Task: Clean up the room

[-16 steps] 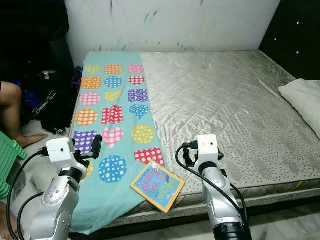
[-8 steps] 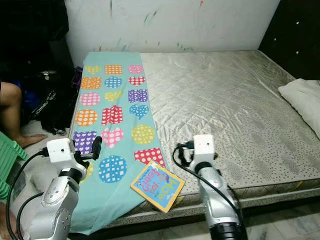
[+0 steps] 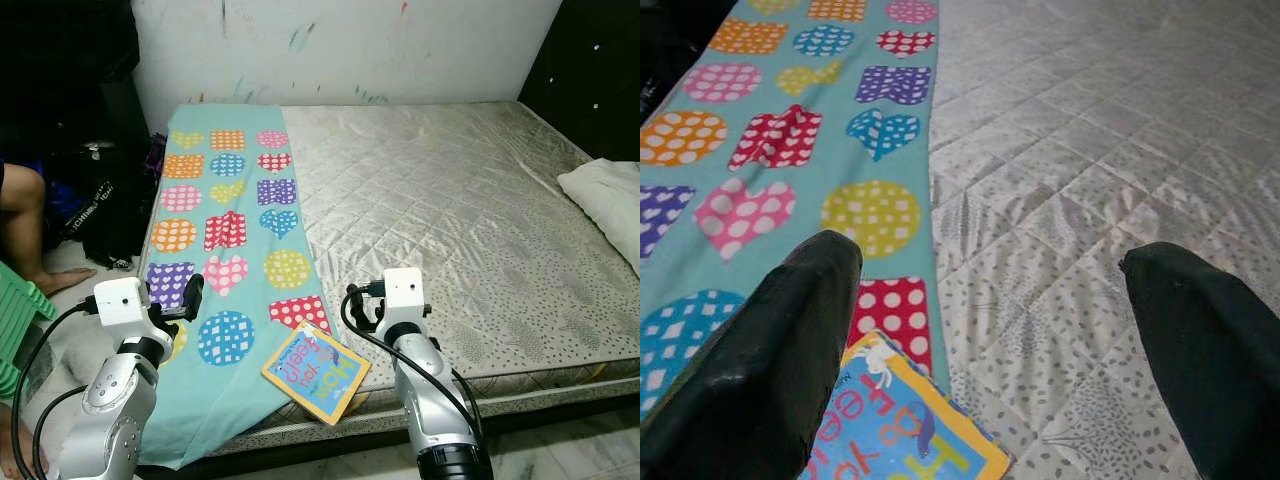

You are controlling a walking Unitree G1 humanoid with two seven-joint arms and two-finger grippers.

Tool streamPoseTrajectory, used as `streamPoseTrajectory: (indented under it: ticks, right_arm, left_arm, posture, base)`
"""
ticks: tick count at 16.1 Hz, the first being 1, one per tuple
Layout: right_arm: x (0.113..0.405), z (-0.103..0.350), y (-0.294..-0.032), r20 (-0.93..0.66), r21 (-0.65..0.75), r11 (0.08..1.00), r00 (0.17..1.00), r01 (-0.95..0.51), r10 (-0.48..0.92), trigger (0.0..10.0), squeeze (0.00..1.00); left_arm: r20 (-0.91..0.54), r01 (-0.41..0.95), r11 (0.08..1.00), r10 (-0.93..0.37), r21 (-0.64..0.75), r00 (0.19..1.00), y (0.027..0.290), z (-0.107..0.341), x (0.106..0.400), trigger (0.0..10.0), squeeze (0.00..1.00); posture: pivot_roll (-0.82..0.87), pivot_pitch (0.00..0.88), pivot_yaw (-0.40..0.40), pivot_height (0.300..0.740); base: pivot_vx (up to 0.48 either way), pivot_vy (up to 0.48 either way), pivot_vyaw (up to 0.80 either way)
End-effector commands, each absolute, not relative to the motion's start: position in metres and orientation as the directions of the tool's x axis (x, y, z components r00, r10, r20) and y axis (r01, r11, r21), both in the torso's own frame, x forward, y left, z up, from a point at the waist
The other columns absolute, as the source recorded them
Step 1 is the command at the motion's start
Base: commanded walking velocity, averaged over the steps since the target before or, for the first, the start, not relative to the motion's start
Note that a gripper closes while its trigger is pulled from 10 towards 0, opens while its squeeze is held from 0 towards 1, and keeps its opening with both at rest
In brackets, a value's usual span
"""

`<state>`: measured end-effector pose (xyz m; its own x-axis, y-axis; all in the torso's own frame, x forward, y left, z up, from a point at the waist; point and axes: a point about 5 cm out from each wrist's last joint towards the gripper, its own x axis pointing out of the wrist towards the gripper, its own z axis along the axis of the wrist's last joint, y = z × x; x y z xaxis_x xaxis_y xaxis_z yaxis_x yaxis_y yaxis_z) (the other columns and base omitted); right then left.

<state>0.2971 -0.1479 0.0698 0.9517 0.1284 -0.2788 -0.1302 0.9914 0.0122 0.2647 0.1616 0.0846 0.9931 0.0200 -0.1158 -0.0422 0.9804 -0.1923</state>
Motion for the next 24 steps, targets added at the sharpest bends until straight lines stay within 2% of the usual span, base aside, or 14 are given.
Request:
streamPoseTrajectory:
  ticks: [1,10,19,24]
  right_arm:
    - [0.3000,0.0753,-0.1471,-0.256,0.012,0.991,0.957,-0.136,0.134,10.0,0.00]
    - [0.2996,0.0761,-0.1464,-0.248,0.013,0.989,0.958,-0.146,0.144,10.0,0.00]
    - [0.2999,0.0773,-0.1449,-0.242,0.012,0.987,0.958,-0.158,0.156,10.0,0.00]
    - [0.3009,0.0785,-0.1453,-0.231,0.005,0.986,0.959,-0.169,0.166,10.0,0.00]
  left_arm:
    - [-0.133,-0.049,0.983,0.025,-0.179,0.991,0.1616,0.0826,0.2639,10.0,0.00]
    - [-0.131,-0.053,0.983,0.030,-0.174,0.991,0.1617,0.0833,0.2648,10.0,0.00]
    - [-0.131,-0.059,0.983,0.036,-0.175,0.991,0.1606,0.0831,0.2646,10.0,0.00]
    - [-0.125,-0.065,0.982,0.043,-0.175,0.991,0.1611,0.0841,0.2646,10.0,0.00]
  posture:
    - [-0.10,0.000,-0.055,0.715]
    - [-0.10,0.000,-0.055,0.715]
    - [-0.10,0.000,-0.059,0.608]
    - [-0.10,0.000,-0.060,0.604]
  base:
    - [0.000,0.000,0.00]
    - [0.000,0.000,0.00]
    - [0.000,0.000,0.00]
    - [0.000,0.000,0.00]
